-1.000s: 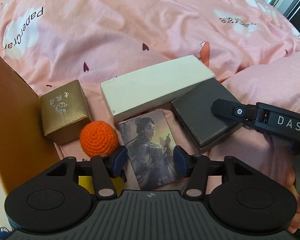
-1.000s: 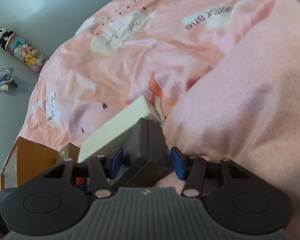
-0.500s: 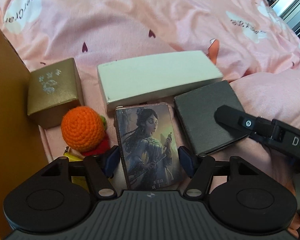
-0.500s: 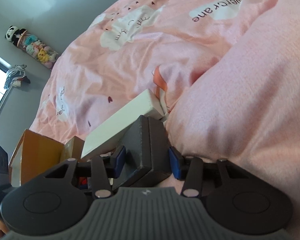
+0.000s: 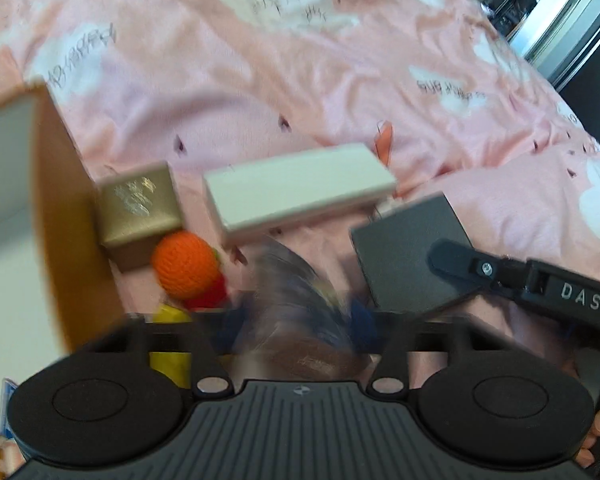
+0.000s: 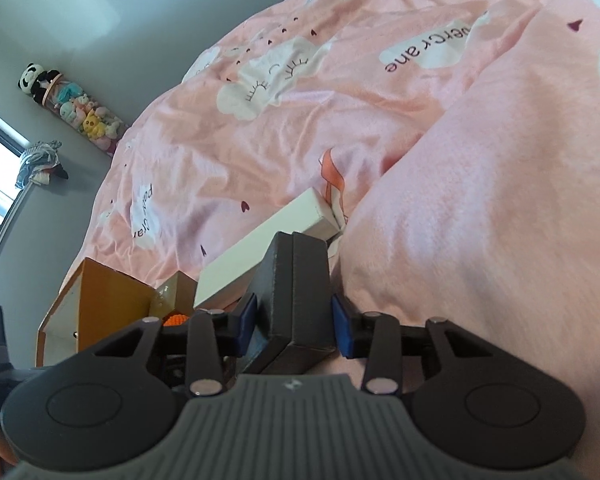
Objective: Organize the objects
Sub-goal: 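Grasp the photo card box with the left tool while the right grasps the black box, then lift the photo card box with the left tool while the right carries the black box over the box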
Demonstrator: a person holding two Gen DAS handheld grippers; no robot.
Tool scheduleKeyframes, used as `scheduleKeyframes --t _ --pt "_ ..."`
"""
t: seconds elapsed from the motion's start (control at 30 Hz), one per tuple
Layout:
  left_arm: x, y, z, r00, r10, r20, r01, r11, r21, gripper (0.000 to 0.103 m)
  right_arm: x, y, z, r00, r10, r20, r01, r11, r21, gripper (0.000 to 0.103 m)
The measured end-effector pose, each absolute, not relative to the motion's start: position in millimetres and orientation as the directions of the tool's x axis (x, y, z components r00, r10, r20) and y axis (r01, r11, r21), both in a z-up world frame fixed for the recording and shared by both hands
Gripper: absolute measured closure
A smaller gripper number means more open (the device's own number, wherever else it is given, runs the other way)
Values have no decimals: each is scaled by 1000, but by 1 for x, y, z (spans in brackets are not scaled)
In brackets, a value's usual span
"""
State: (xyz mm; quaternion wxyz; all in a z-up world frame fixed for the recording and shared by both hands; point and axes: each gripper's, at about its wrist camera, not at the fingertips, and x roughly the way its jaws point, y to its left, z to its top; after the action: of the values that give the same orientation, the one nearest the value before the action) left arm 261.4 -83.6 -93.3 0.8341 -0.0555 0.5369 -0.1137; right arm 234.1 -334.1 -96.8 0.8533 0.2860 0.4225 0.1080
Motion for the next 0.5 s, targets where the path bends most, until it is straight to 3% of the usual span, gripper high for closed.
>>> scheduleKeyframes --t 0.23,0.5 --pt "248 -73 -91 352 -271 -896 130 962 -240 78 223 -319 -85 620 402 -674 41 841 540 61" --pt "223 -54 -52 438 -352 -827 144 936 -322 78 198 -305 -62 639 425 -642 11 829 560 61"
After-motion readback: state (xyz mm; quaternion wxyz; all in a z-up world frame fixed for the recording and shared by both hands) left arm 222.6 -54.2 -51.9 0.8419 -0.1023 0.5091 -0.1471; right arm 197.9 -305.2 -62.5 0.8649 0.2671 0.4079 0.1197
